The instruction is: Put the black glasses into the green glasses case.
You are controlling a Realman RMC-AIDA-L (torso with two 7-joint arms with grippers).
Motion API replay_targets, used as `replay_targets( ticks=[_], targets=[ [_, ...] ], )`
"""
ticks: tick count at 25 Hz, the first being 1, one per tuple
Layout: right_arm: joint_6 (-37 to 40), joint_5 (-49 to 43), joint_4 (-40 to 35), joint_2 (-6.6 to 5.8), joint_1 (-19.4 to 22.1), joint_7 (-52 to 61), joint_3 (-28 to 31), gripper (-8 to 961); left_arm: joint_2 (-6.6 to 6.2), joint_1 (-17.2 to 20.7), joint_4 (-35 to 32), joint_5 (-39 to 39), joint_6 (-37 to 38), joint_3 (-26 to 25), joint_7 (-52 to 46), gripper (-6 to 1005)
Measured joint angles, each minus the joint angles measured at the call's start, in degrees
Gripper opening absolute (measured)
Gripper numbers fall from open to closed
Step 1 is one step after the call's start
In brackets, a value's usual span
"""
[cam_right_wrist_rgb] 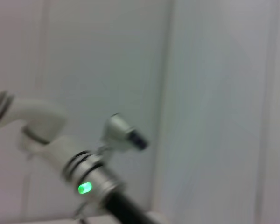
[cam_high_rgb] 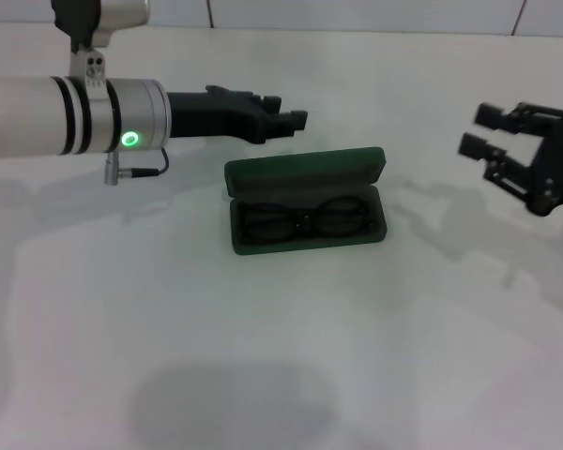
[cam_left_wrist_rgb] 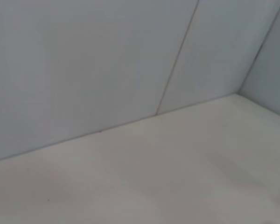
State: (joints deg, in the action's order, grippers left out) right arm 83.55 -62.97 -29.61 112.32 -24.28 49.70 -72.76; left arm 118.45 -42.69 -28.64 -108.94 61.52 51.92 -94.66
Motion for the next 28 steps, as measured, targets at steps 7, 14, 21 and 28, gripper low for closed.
replay_targets(
  ticks=[7, 14, 21, 28],
  targets=[
    [-1.5, 0.0, 0.5, 0.87, 1.7, 0.4, 5.8, 334, 0.35, 0.0, 0.0, -0.8, 0.1, 3.2, 0.0, 503],
    [-4.4, -0.3, 0.6, 0.89, 1.5, 0.7, 5.8, 542, 0.39, 0.8, -0.1, -0.9, 0.5, 4.3, 0.9, 504],
    [-8.1, -0.3, 0.7, 0.88, 0.9, 1.0, 5.9, 557, 1.20, 3.6, -0.6, -0.5, 1.4, 4.5, 6.8, 504],
    [-9.9, -0.3, 0.7, 0.88, 0.3, 1.3, 5.8, 571, 1.66, 6.2, 0.6, 2.1, 2.2, 4.5, 14.9, 502]
  ],
)
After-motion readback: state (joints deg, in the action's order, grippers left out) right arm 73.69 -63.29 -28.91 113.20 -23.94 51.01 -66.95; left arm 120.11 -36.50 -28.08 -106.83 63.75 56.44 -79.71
